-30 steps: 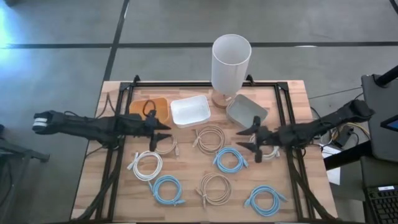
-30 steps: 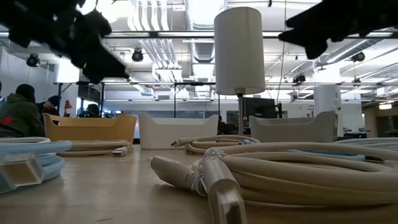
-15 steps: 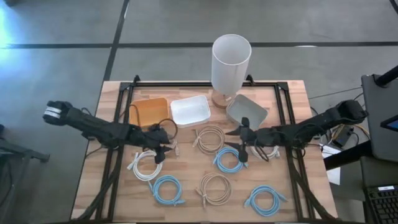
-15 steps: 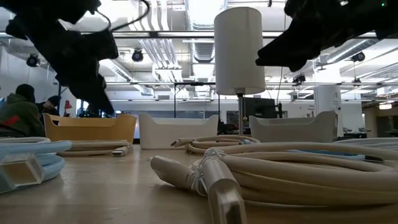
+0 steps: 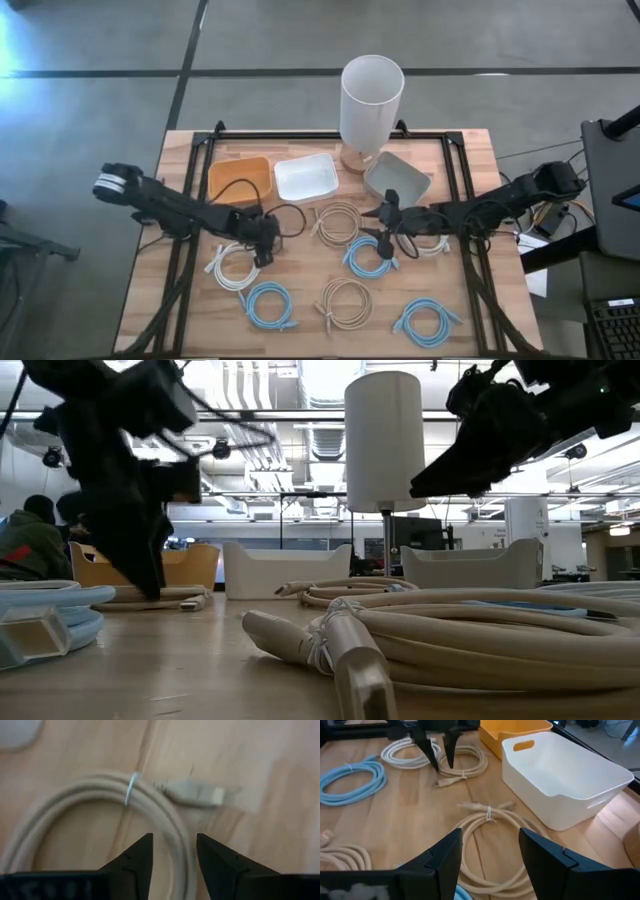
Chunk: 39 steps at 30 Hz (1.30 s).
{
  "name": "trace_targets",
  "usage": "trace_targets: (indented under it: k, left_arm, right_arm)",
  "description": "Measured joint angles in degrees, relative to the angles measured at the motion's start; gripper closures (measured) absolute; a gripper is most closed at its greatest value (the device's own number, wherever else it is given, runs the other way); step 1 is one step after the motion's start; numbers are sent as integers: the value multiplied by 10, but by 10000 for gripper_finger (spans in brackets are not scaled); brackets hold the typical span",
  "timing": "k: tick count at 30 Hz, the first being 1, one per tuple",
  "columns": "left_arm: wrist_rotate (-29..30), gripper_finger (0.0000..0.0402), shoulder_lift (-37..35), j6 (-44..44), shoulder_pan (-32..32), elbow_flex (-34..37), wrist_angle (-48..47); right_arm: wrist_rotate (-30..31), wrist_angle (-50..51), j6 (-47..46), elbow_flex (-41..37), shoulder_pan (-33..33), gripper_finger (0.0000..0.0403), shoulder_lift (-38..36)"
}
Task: Pick & Place USB Port
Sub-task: Put the left brown USB cable into the gray bin
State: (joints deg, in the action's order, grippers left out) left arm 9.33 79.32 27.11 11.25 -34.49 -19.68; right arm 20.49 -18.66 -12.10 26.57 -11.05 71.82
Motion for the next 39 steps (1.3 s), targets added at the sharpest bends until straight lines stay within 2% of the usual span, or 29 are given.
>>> trace_targets:
  k: [8, 11, 15, 16, 21, 27, 30, 34, 39]
  left_arm:
    - [-7, 263, 57, -32, 0, -8, 0]
    - [-18, 298, 58, -48, 0, -14, -2]
    - [-16, 366, 49, -49, -1, -14, 5]
    - [-14, 371, 46, -48, -1, -14, 5]
    - [-11, 370, 22, -44, 0, -22, 1]
    - [-6, 367, -3, -54, 20, -64, 3]
    - [24, 369, -4, -77, 39, -93, 5]
    - [104, 366, 0, -124, 60, -120, 4]
    - [213, 366, 1, -170, 64, -138, 6]
  right_arm:
    - [0, 0, -3, 0, 0, 209, 6]
    - [0, 0, -4, 0, 0, 209, 6]
    - [0, 0, -4, 0, 0, 209, 6]
    - [0, 0, -7, 0, 0, 209, 6]
    - [0, 0, -10, 0, 0, 209, 6]
    - [1, 0, -10, 0, 0, 209, 6]
    - [1, 0, -8, 0, 0, 209, 6]
    - [1, -1, -16, 0, 0, 209, 6]
    - [1, -18, -123, 0, 0, 209, 6]
